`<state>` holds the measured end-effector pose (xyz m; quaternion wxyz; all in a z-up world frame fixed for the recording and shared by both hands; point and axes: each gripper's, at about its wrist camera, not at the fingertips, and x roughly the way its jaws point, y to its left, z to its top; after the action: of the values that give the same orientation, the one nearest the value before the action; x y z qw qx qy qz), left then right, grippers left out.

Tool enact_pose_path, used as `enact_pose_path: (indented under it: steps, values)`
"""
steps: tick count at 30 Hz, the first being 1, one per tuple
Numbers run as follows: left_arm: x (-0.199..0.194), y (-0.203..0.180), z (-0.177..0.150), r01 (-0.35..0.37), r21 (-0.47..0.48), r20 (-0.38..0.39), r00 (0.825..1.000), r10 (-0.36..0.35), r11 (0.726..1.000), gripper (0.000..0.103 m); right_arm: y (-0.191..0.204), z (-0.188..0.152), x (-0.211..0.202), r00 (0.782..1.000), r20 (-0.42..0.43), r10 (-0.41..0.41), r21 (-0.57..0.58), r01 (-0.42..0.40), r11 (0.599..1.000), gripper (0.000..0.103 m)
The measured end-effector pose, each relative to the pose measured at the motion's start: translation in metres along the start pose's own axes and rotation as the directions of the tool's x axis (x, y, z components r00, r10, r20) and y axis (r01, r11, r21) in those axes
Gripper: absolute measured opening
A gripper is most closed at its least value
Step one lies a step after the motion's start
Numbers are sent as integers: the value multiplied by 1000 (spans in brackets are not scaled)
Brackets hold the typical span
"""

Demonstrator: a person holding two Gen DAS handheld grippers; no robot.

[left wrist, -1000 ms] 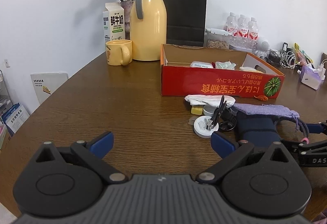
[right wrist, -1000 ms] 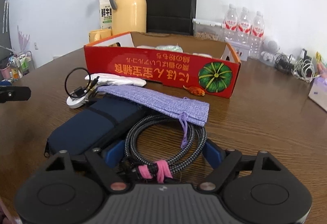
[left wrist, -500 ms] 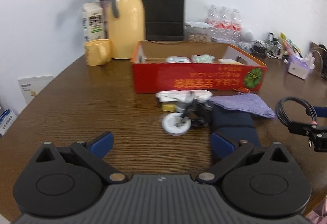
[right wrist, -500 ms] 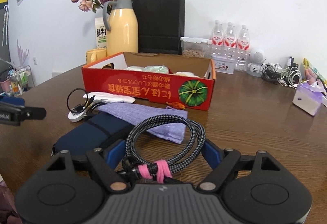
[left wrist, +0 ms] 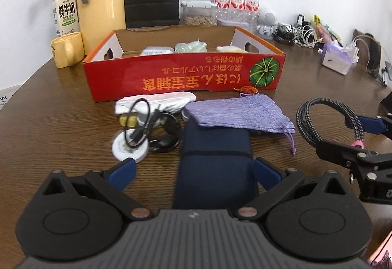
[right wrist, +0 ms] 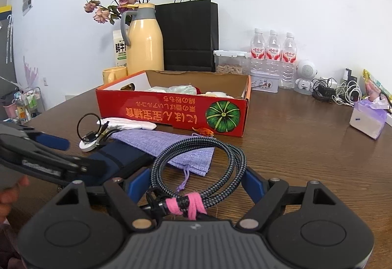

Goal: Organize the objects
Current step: 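Grasp the navy blue case with the left gripper while the right holds the cable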

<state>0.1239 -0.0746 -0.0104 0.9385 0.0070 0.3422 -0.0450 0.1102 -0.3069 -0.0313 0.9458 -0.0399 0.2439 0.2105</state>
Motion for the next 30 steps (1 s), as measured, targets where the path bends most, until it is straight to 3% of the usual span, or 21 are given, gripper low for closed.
enact_pose_path:
  steps: [7,12,14,17,30]
  values:
    - [19,-11,1,3,-10,-40,999,-3,1000,103,-9,-3,4,1000,1,9,17,-9,1000,80]
    - [20,-11,0,2,-32,-35,999,-3,999,89,-12,-5,8,1000,0,20,25,-20,999,80]
    - [17,-11,0,20,-36,-27,999,-21,999,73,-12,-5,10,1000,0,27,26,-26,999,80]
    - [14,-13,0,18,-35,-19,1000,-19,999,69,-11,-5,12,999,1,38,28,-38,999,80]
    - [-19,-8,6,20,-24,48,999,-19,1000,67,-7,0,11,998,24,66,25,-67,997,80]
